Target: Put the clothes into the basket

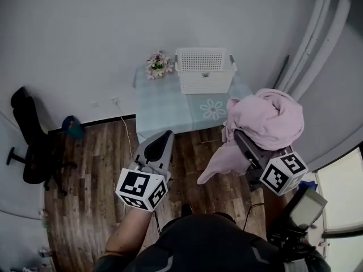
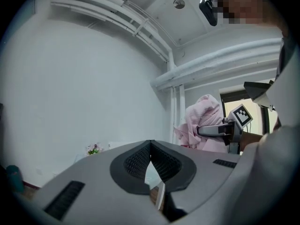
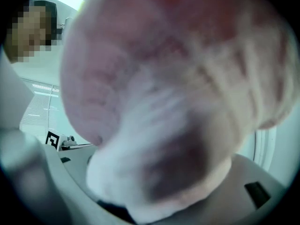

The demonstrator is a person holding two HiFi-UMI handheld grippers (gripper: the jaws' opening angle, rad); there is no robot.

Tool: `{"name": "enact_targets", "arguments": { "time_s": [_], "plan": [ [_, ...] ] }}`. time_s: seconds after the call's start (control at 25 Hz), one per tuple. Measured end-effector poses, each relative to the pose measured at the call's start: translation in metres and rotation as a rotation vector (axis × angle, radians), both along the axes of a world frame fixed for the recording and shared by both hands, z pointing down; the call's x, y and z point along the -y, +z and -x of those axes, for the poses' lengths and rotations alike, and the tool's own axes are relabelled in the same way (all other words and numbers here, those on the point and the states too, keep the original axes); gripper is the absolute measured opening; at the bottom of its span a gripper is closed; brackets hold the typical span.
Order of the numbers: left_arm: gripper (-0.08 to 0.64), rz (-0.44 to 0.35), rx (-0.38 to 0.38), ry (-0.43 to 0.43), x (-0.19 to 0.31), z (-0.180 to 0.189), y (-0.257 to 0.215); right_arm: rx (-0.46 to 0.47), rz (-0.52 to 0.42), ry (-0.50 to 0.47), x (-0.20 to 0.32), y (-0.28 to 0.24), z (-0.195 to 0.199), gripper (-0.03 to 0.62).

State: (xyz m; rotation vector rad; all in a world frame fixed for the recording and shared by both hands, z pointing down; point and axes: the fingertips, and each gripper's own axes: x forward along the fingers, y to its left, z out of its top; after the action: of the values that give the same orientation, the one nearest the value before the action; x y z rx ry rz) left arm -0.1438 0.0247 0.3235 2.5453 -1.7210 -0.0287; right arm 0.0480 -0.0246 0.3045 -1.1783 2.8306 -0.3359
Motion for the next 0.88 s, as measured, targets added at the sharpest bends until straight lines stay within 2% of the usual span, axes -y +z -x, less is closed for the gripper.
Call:
{"name": "enact_targets", "arguments": {
  "time_s": [0.24,0.44,0.88],
  "plan": [
    [0.009,0.0,-0.058,0.022,0.04,0.016,0.004,-0.048,0.004,0.005,0.029,-0.005,0.024,0.331],
    [0.008,0.003,-0.063,0.057,0.07,0.013,0.004,-0.044,-0.007,0.003,0.057,-0.011,0.03,0.331],
    [0.009,0.014,0.005,0.012,0.188,-0.005,-0.008,0.04,-0.03,-0.063,0.176,-0.026,0.016,0.331]
  ]
}}
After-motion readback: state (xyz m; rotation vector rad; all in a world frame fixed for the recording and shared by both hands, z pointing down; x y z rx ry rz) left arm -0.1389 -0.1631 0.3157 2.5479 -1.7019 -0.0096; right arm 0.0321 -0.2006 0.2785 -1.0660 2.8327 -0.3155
